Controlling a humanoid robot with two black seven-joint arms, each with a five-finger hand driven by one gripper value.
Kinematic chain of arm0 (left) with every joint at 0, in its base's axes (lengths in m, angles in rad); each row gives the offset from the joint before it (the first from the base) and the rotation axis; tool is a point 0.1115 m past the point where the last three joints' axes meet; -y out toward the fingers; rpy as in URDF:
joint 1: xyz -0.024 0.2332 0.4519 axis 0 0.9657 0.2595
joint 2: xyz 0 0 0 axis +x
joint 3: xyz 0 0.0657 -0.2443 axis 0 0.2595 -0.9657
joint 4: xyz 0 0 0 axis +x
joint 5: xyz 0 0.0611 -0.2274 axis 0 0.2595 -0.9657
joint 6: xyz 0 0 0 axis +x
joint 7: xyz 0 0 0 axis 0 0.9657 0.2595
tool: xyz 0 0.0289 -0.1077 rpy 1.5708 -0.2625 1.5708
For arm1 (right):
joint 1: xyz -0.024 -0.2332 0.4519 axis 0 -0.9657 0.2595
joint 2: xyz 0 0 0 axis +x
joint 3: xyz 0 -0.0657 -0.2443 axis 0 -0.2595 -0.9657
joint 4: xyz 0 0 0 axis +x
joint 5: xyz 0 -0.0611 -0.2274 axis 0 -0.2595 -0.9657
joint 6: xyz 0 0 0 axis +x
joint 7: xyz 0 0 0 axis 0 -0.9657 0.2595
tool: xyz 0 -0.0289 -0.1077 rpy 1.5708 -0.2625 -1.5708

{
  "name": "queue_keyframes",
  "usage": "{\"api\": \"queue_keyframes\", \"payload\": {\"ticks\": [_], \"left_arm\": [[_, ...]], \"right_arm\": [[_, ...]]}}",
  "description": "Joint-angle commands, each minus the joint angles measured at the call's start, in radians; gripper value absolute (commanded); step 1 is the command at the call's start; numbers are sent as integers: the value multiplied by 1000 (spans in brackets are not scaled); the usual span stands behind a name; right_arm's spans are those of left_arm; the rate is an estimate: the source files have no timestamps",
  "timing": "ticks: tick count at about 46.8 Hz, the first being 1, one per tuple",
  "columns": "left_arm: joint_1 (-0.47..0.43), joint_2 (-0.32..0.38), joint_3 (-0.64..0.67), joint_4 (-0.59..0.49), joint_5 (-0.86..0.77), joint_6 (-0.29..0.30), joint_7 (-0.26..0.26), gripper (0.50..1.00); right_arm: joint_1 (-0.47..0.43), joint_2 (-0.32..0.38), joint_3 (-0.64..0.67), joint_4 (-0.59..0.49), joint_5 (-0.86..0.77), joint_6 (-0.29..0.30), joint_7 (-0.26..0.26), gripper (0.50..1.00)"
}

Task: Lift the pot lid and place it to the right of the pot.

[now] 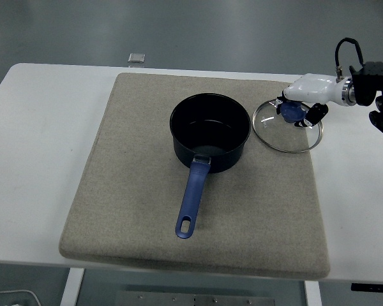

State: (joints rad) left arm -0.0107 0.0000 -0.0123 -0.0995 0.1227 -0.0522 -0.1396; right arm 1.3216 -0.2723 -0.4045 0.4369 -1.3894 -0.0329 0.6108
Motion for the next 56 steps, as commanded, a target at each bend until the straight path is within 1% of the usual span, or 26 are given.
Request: {"api": "queue_keyframes", "payload": {"ticks": [1, 14, 19, 20, 21, 23, 25, 26, 32, 46, 52, 56], "left_arm": [[0, 0, 0, 0, 0, 0, 0, 1000], [0, 0, 0, 3, 0, 0, 0, 1000], [0, 0, 0, 0, 2, 0, 0, 1000], [0, 0, 0, 0, 0, 0, 0, 1000], [0, 0, -1, 3, 0, 0, 0, 1000], [0, 0, 0, 0, 0, 0, 0, 1000], [0, 0, 0, 0, 0, 0, 0, 1000], [0, 0, 0, 3, 0, 0, 0, 1000], [0, 0, 0, 0, 0, 0, 0, 1000], [0, 0, 0, 0, 0, 0, 0, 1000], [0, 0, 0, 0, 0, 0, 0, 1000], [0, 0, 0, 0, 0, 0, 0, 1000]], "right_arm": [[-1, -1, 0, 0, 0, 1, 0, 500], [-1, -1, 1, 2, 4, 2, 0, 500], [-1, -1, 0, 0, 81, 1, 0, 500], [-1, -1, 0, 2, 104, 4, 0, 551], [-1, 1, -2, 0, 127, 7, 0, 626], [-2, 5, -5, 2, 156, 8, 0, 729], [-2, 5, -7, 2, 170, 14, 0, 868], [-2, 5, -8, 2, 170, 18, 0, 897], [-1, 4, -7, 2, 170, 28, 0, 901], [2, 2, -7, 2, 168, 28, 0, 901], [14, -10, -7, 2, 168, 28, 0, 901], [47, -15, -10, 2, 168, 28, 0, 901]]}}
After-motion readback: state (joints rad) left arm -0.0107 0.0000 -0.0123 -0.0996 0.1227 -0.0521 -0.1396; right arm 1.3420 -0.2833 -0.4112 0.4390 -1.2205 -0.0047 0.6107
